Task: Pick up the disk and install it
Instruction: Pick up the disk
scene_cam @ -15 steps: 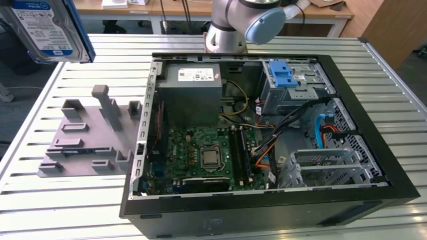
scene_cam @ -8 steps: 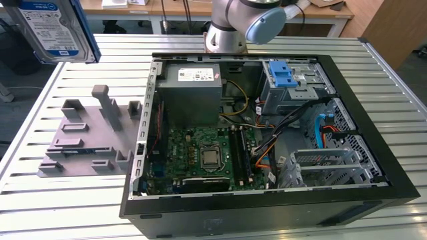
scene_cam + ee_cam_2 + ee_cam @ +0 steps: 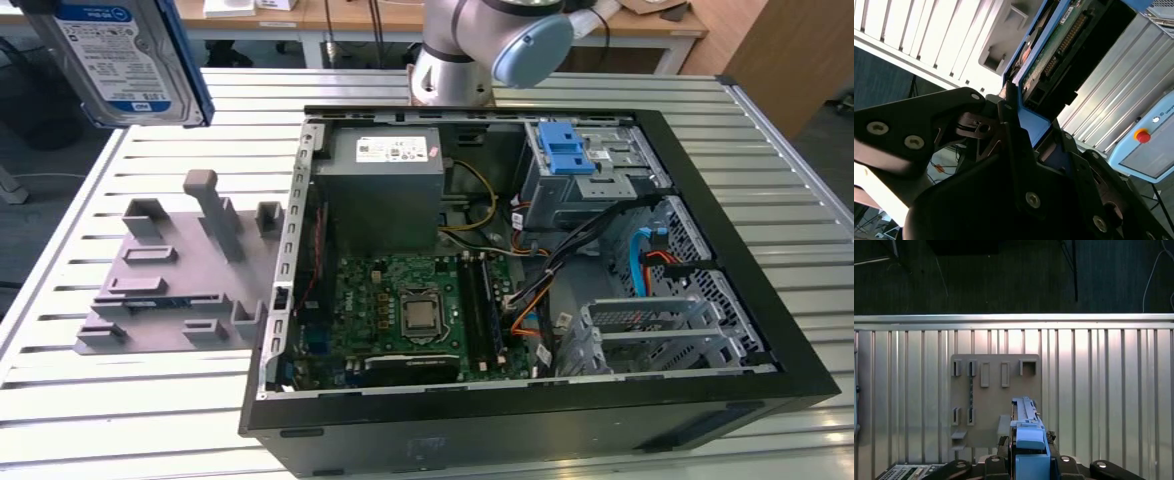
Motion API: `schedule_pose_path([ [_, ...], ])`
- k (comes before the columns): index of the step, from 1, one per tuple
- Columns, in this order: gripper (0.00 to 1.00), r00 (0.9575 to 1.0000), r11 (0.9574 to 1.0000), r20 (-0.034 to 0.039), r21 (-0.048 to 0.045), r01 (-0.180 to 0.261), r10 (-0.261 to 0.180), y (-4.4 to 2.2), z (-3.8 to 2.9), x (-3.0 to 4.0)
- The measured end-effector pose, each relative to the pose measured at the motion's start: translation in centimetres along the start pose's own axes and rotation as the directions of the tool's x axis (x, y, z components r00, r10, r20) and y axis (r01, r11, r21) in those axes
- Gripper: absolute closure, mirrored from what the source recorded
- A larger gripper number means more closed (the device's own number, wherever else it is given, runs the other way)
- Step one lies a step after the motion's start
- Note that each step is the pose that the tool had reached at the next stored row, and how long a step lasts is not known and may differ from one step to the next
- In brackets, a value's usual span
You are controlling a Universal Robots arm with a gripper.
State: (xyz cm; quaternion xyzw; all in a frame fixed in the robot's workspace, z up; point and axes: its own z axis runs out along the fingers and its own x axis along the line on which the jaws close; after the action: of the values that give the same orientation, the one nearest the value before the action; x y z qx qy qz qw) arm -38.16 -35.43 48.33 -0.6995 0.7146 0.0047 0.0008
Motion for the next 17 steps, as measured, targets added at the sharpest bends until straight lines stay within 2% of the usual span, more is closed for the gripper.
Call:
schedule_pose_path([
  [17,0.64,1.0000,1.0000,-0.0001,-0.0067,0.000,0.000,-2.62,-0.01,0.44],
])
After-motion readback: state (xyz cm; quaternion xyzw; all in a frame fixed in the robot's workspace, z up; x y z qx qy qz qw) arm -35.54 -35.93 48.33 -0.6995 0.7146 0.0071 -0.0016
